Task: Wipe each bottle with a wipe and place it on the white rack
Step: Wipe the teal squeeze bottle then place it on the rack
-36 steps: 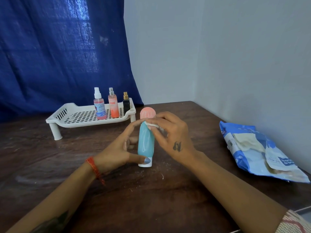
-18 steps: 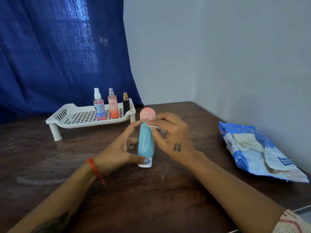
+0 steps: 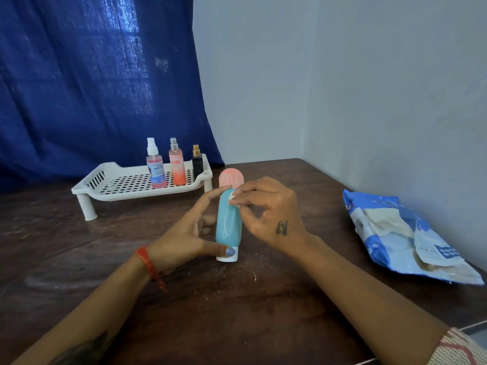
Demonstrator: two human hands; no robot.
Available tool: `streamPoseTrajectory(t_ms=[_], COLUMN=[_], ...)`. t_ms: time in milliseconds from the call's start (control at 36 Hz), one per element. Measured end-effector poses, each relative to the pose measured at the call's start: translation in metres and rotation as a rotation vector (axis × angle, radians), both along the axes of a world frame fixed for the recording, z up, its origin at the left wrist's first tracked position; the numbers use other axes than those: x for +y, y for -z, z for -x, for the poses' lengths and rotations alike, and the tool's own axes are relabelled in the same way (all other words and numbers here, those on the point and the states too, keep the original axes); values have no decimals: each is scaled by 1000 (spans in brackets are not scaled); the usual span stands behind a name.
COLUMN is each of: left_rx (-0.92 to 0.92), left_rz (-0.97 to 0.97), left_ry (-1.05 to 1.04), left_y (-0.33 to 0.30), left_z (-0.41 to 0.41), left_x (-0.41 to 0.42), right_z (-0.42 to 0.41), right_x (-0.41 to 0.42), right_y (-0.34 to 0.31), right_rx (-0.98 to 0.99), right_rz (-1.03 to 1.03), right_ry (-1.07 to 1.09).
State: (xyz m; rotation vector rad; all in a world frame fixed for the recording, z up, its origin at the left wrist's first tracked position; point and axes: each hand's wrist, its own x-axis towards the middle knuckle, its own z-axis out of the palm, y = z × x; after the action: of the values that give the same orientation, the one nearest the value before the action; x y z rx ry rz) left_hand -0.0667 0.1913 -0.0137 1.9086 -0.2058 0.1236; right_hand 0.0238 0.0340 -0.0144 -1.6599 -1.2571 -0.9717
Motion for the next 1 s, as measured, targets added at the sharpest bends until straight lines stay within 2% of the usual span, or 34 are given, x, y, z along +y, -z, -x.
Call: streamPoseTrajectory(t_ms=[111,278,611,806,1000], left_rx=[-1,2,22,30,37], left_rz=[2,30,58,77,121], left_ry=[-5,5,4,8,2], left_y=[1,1,1,2,1], left_z=[0,0,1,0,0], left_x=[0,1,1,2,1], right_z=[-1,3,-6,-2,-7], right_x=[0,2,0,1,-1], right_y=[1,0,4,1,2], right_rx=[32,43,243,278,338], right_rz=[7,83,-54,8,2], right_ry=[51,-61,-35,-162,-128])
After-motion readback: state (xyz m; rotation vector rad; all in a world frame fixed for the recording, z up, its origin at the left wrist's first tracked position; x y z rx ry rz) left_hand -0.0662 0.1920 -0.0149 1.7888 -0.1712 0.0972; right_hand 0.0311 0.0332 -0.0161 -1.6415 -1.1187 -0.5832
